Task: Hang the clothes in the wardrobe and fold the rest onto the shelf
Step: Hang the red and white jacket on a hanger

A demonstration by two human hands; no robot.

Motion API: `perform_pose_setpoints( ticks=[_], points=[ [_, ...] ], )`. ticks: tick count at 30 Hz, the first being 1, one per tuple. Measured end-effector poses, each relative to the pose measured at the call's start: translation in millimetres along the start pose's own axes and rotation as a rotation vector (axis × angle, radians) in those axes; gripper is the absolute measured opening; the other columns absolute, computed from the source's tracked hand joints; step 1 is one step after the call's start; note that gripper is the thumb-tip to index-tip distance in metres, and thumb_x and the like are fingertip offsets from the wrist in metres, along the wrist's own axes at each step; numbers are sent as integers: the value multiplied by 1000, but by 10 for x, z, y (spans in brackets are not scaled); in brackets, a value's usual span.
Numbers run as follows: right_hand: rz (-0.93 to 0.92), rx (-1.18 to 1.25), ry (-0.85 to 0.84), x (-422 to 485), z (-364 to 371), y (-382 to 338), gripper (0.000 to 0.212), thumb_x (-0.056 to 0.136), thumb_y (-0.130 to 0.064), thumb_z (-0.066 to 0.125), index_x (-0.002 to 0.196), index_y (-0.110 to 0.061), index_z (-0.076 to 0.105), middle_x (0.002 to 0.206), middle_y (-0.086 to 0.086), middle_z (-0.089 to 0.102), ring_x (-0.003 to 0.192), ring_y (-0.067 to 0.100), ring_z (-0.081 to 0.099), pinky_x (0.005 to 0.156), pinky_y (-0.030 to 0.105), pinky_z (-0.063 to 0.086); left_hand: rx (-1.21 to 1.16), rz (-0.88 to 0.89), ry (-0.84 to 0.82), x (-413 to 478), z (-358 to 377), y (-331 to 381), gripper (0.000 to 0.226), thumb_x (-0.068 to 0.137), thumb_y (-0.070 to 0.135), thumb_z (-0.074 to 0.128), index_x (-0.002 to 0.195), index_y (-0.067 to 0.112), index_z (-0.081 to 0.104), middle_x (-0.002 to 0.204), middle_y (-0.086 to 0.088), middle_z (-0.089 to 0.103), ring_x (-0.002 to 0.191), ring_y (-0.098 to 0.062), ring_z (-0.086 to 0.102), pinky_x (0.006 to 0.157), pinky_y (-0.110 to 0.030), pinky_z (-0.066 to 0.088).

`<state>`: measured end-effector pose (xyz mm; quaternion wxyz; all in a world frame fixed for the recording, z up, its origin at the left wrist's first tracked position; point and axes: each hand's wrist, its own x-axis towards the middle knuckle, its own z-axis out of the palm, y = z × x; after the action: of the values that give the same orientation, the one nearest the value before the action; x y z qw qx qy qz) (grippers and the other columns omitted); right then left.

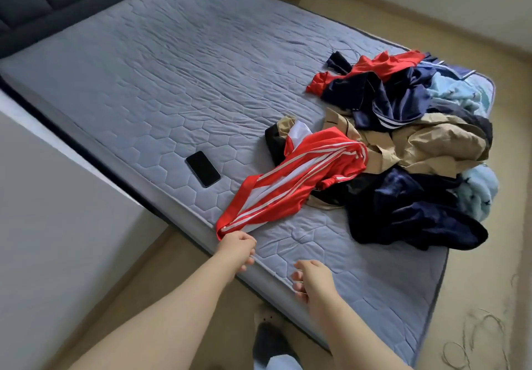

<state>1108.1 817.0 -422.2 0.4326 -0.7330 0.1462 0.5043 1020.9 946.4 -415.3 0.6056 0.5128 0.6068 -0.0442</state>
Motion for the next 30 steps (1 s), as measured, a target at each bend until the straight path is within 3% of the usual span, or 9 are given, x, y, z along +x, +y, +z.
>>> perform_pose_setpoints(
  ticks=[8,11,13,16,21,24,26,28,30],
  points=[
    [38,-230,-1,1488,33,-478,13,90,-6,44,79,-11,46,63,4,44,47,13,34,38,17,25,62,-84,116,1587,147,18,17,91,10,45,79,15,55,67,-3,53,49,-14,47,38,-14,32],
    [19,-309,1,1973,139,-534,18,91,-8,44,74,-14,44,64,3,46,48,15,37,42,21,26,183,-64,155,2108,146,-68,16,89,12,46,79,16,58,71,-6,59,59,-21,56,53,-24,44],
    [12,-353,5,2217,209,-539,18,90,-8,43,73,-13,44,65,4,48,49,15,38,44,22,27,321,-52,185,2366,149,-106,18,88,15,45,79,20,59,82,-7,64,80,-27,63,71,-31,50],
    [16,-384,2,2520,301,-502,13,88,-7,43,76,-11,46,65,5,49,49,15,39,46,23,28,495,-2,243,2710,187,-214,16,88,18,48,95,25,60,111,-6,61,102,-27,56,83,-31,43],
    [34,-396,-18,2857,400,-380,15,92,-11,46,77,-13,48,65,3,50,50,15,41,47,23,31,223,53,316,3252,265,-201,57,80,20,61,134,19,42,136,-10,41,120,-30,46,102,-42,39],
    [61,-417,-13,2949,350,-220,11,92,-10,47,81,-11,49,65,4,50,50,15,41,47,24,32,236,3,259,3422,308,-236,74,79,30,64,143,22,27,142,-6,41,126,-31,43,104,-47,38],
    [84,-430,-2,2977,318,-144,9,91,-9,46,83,-10,50,64,4,50,50,15,41,47,24,32,285,19,217,3433,327,-313,72,80,30,63,142,26,27,137,-4,47,121,-30,48,102,-42,40],
    [90,-412,5,2978,313,-123,9,91,-8,46,83,-9,50,64,5,50,50,15,41,47,23,32,280,104,177,3383,339,-340,59,81,24,64,135,24,41,127,-2,54,110,-24,54,92,-29,42],
    [84,-397,8,2948,342,-143,11,91,-8,46,81,-9,50,65,5,50,50,15,41,46,24,31,259,188,138,3312,331,-327,27,84,20,64,111,20,59,106,-3,65,92,-21,59,75,-24,39]
  ],
)
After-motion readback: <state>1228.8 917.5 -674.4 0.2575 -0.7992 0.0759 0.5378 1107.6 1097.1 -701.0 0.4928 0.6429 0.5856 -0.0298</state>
